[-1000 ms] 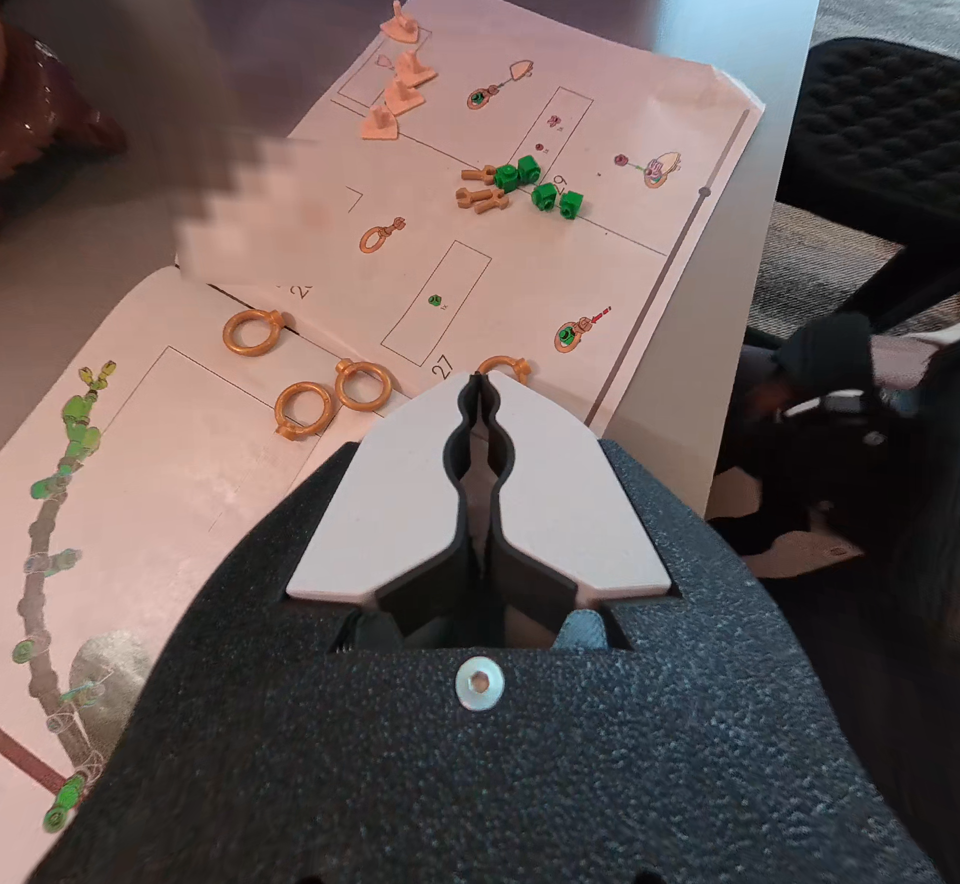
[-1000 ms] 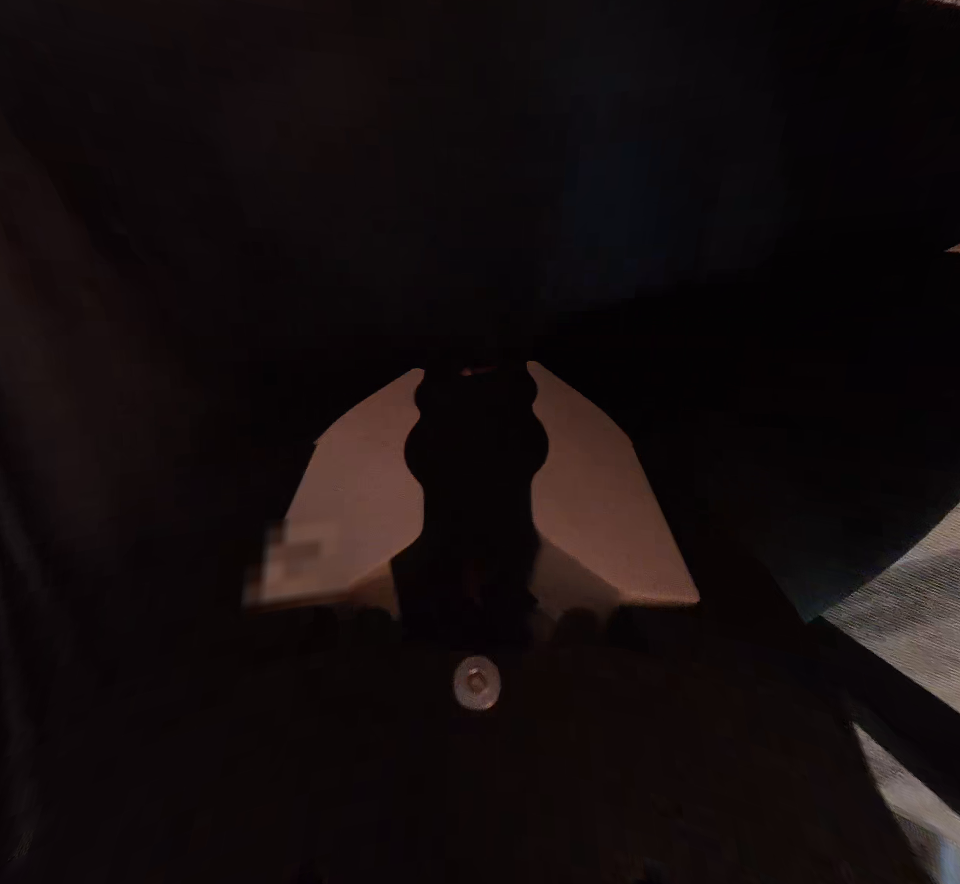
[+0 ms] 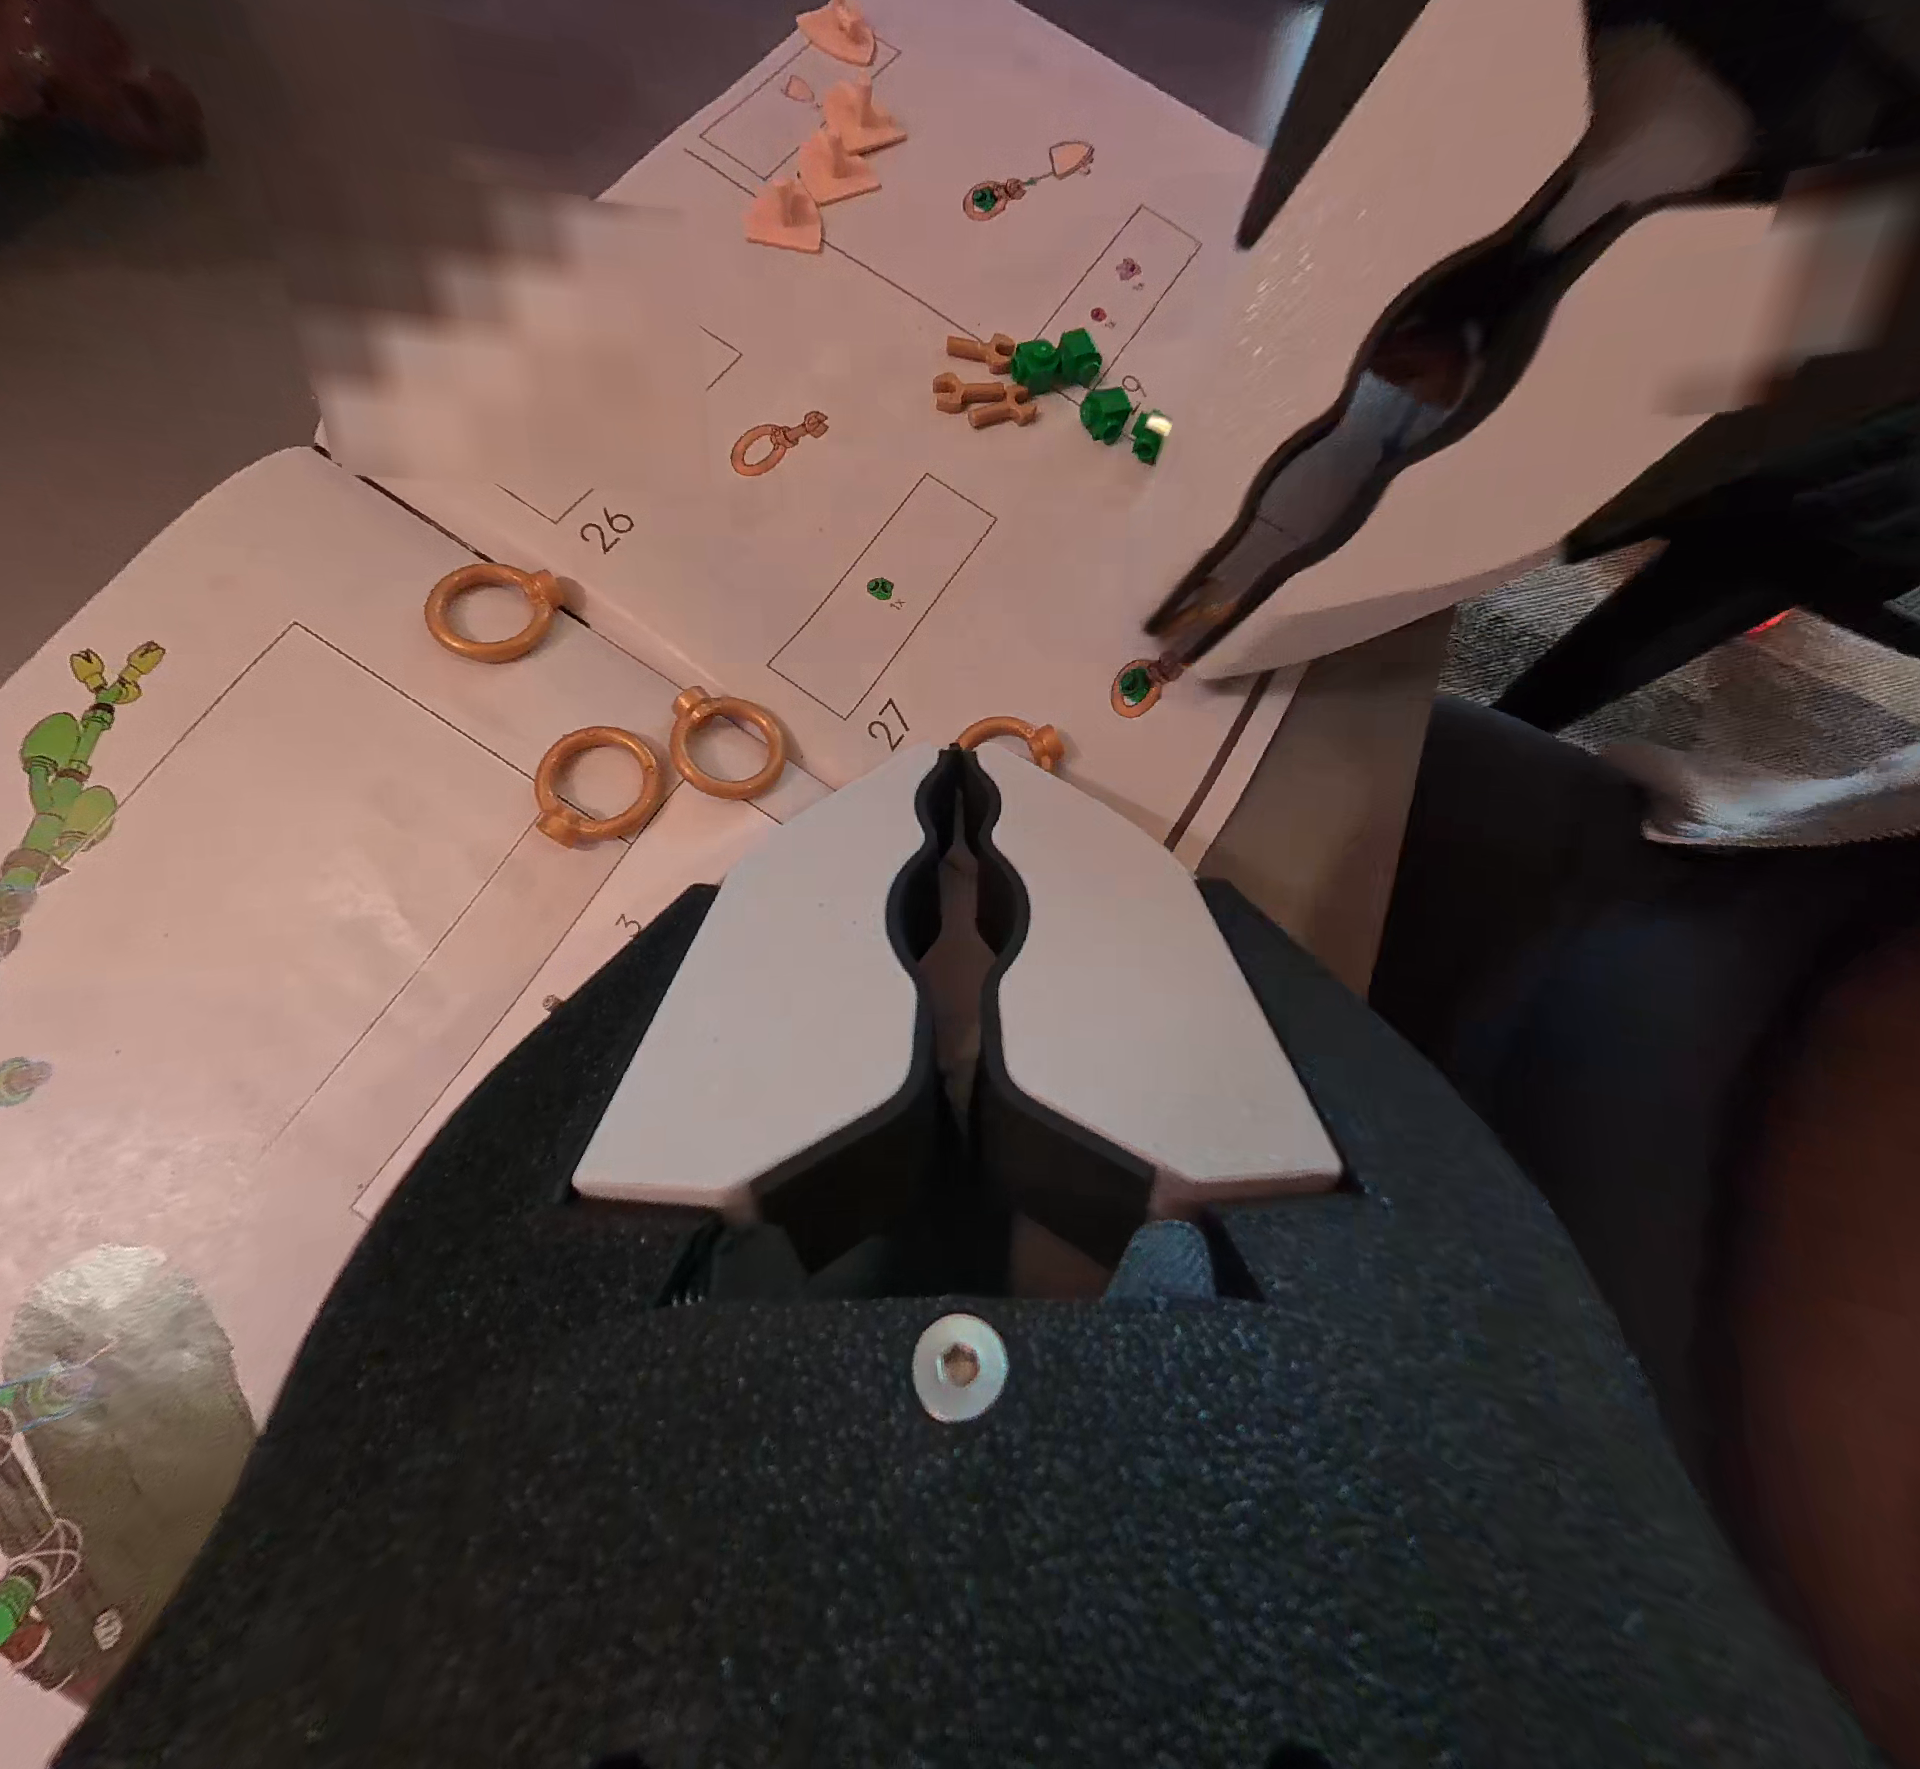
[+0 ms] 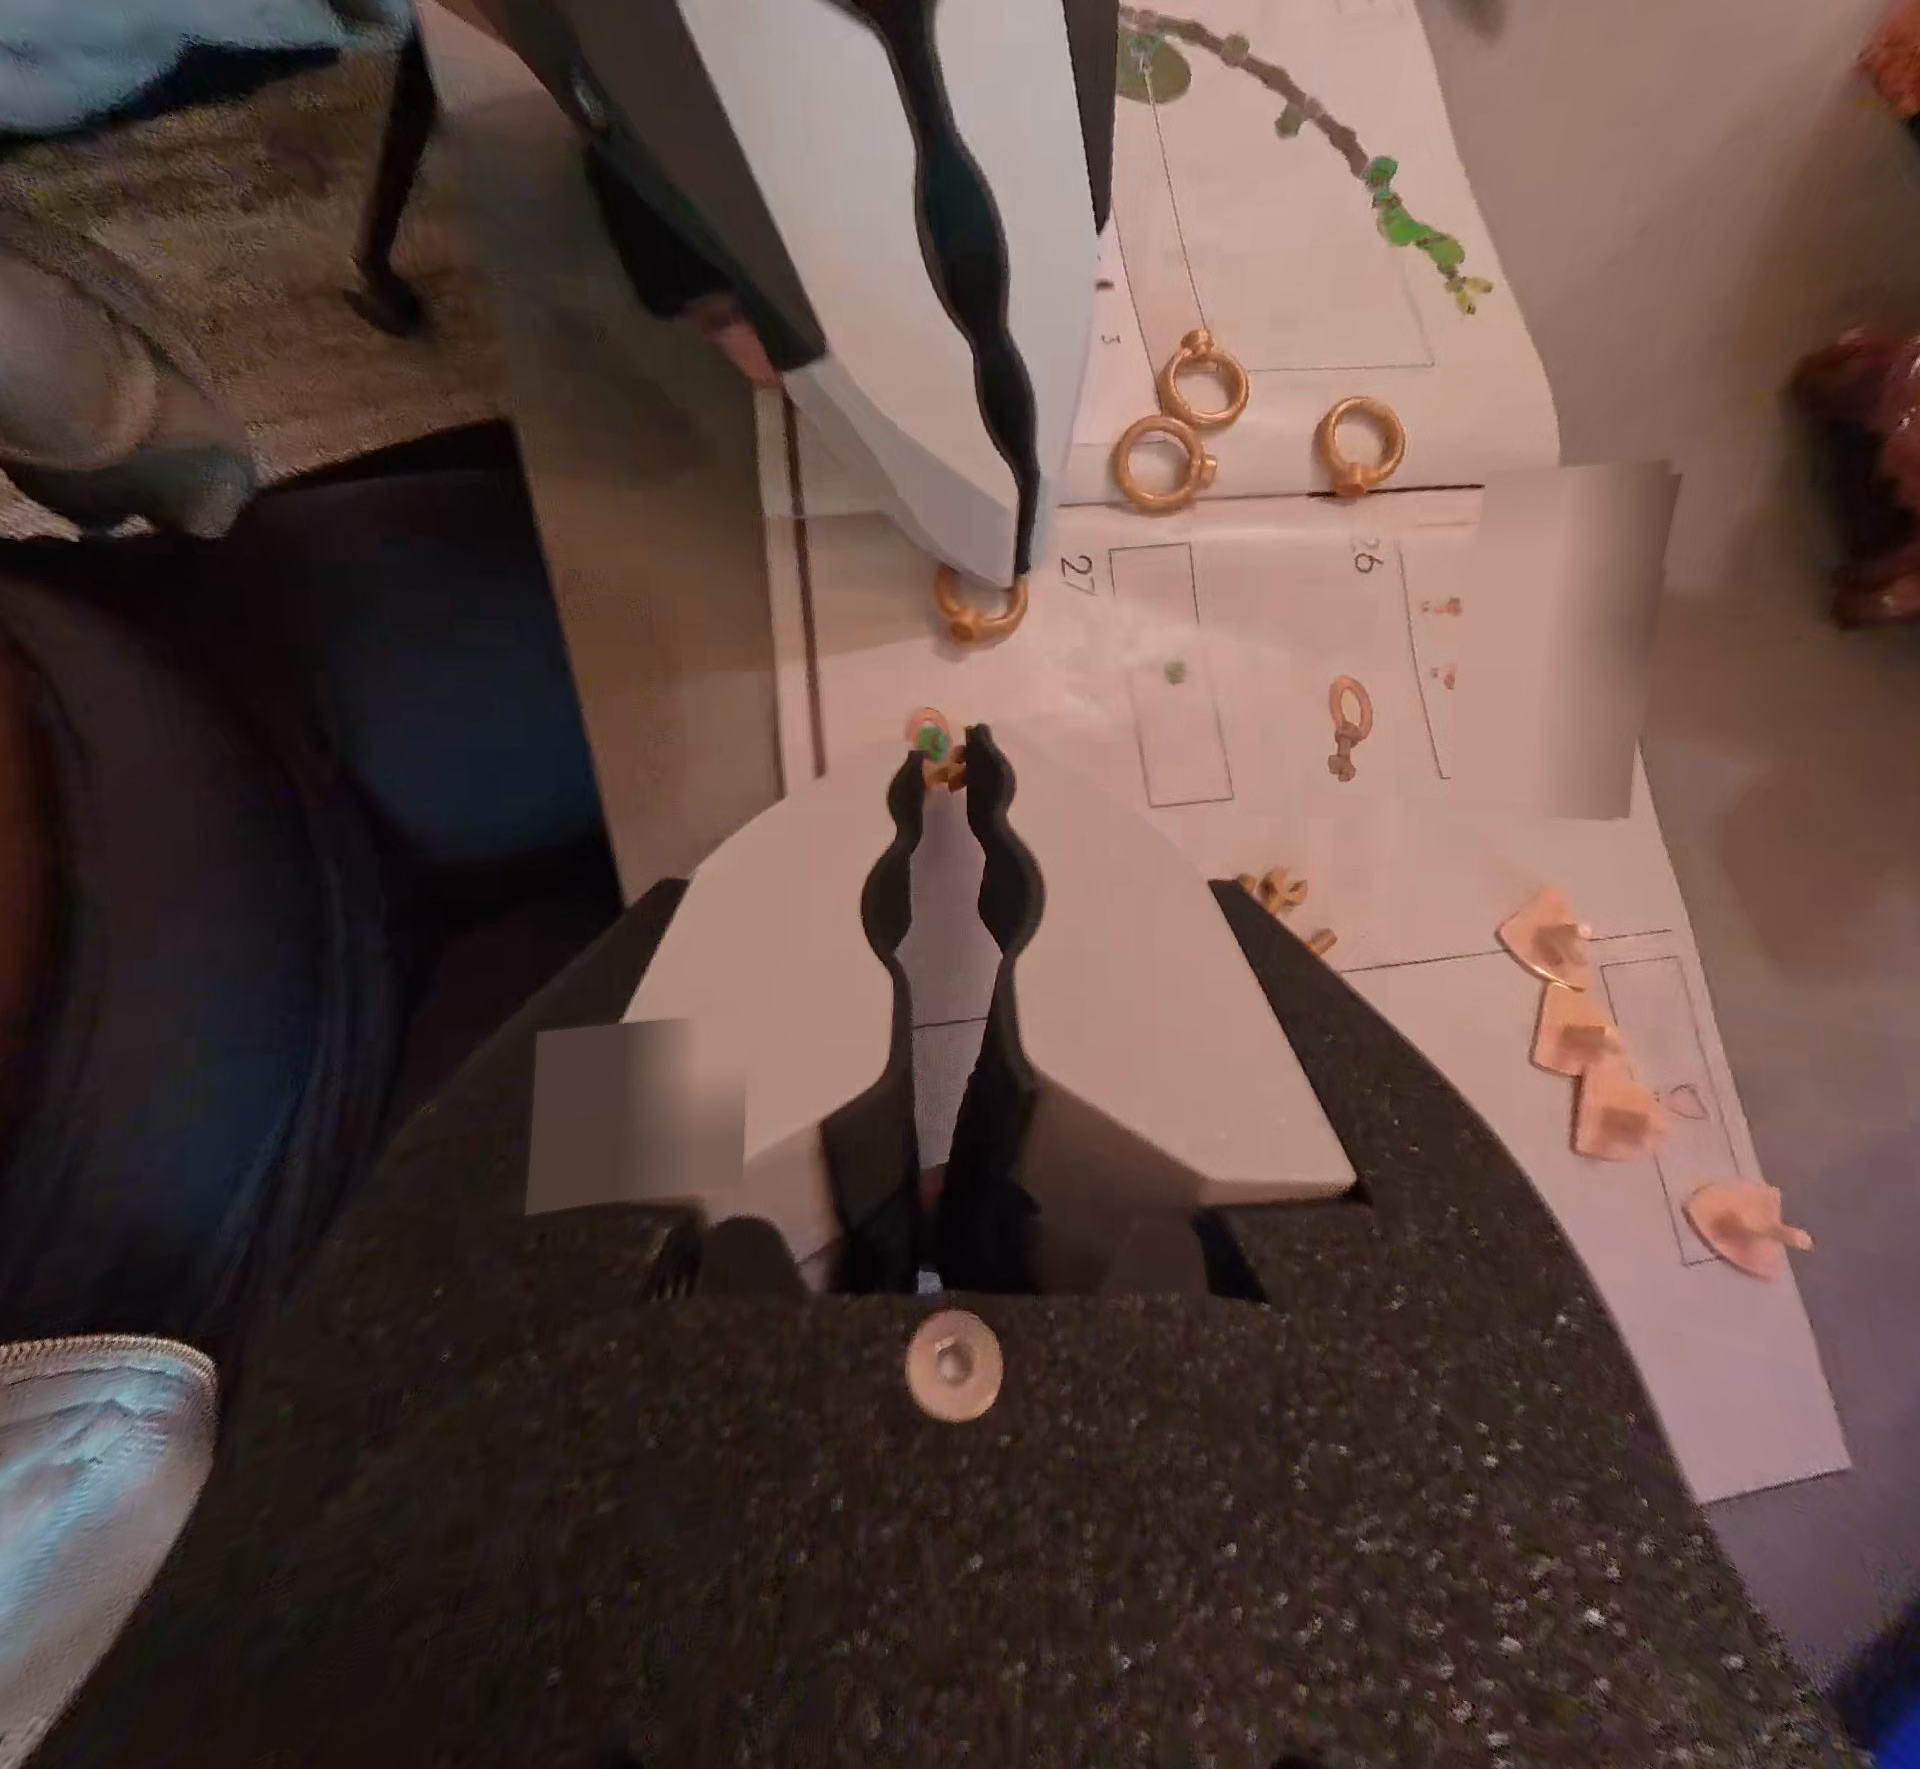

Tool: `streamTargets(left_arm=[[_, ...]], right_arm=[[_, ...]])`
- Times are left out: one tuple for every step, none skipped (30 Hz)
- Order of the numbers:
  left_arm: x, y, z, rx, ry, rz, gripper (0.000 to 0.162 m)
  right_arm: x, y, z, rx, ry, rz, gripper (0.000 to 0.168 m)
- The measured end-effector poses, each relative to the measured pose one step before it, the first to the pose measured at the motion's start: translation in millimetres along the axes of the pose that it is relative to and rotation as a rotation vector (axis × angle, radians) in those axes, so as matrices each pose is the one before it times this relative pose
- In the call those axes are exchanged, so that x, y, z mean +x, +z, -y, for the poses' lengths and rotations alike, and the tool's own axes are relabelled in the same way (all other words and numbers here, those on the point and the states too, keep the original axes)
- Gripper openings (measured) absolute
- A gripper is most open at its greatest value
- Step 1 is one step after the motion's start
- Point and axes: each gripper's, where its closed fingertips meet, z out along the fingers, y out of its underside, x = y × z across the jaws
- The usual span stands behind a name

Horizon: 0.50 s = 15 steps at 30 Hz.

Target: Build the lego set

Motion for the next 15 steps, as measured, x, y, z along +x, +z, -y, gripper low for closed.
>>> streamTargets(left_arm=[[0.05,-0.6,0.04,-0.0003,-0.02,-0.018,0.0],[0.11,-0.57,0.05,-0.0009,-0.0161,-0.0172,0.0],[0.32,-0.12,-0.04,-0.0026,-0.0045,-0.0168,0.0],[0.31,0.06,-0.06,-0.005,0.004,-0.0196,0.0],[0.23,-0.16,0.12,-0.0048,0.0007,-0.0219,0.0],[0.11,-0.26,0.11,-0.0031,-0.005,-0.0192,0.0],[-0.02,-0.06,-0.18,-0.0025,-0.0011,-0.0116,0.0],[0.0,0.06,-0.13,-0.0028,0.0099,-0.0026,0.0],[-0.07,0.19,-0.09,-0.0028,0.0156,0.0026,0.0],[-0.04,0.15,0.07,-0.0019,0.0112,0.0022,0.0],[-0.27,0.04,-0.01,-0.0008,0.0014,-0.002,0.0],[-0.22,0.14,0.02,-0.0001,-0.0057,-0.0054,0.0],[-0.34,-0.04,0.07,0.0002,-0.0061,-0.0052,0.0],[-0.02,0.02,0.06,0.0004,-0.0023,-0.0019,0.0],[0.19,0.18,-0.11,0.0004,0.0034,0.003,0.0]], right_arm=[[3.72,3.54,-3.95,-0.0285,-0.0084,-0.0107,0.008],[0.56,1.23,2.58,0.0201,-0.0042,0.0048,0.008],[-0.05,1.58,0.99,0.0127,0.0004,0.0103,0.008],[0.53,0.78,-0.27,0.0044,0.0086,0.0082,0.008],[0.2,-0.4,-0.78,-0.0021,0.0054,0.0119,0.008],[1.0,-0.91,-0.85,-0.0057,0.0052,0.0023,0.01],[1.42,-1.37,-1.26,-0.0094,-0.0019,-0.0049,0.014],[1.14,-1.77,-1.49,-0.0092,-0.0125,-0.0062,0.015],[2.1,-1.3,-1.13,-0.0052,-0.0107,-0.0116,0.018],[2.29,-1.19,-1.12,-0.007,-0.0028,-0.0113,0.021],[1.61,-1.29,-1.46,-0.0122,0.0045,-0.007,0.021],[-0.42,-2.75,-1.3,-0.0106,0.0123,-0.0017,0.021],[-2.77,-2.67,-0.53,-0.0028,0.0153,0.0096,0.02],[-4.74,-2.13,-0.87,-0.0039,0.0176,0.0146,0.019],[-4.04,-1.68,-2.06,-0.0083,0.0078,0.0054,0.018]])
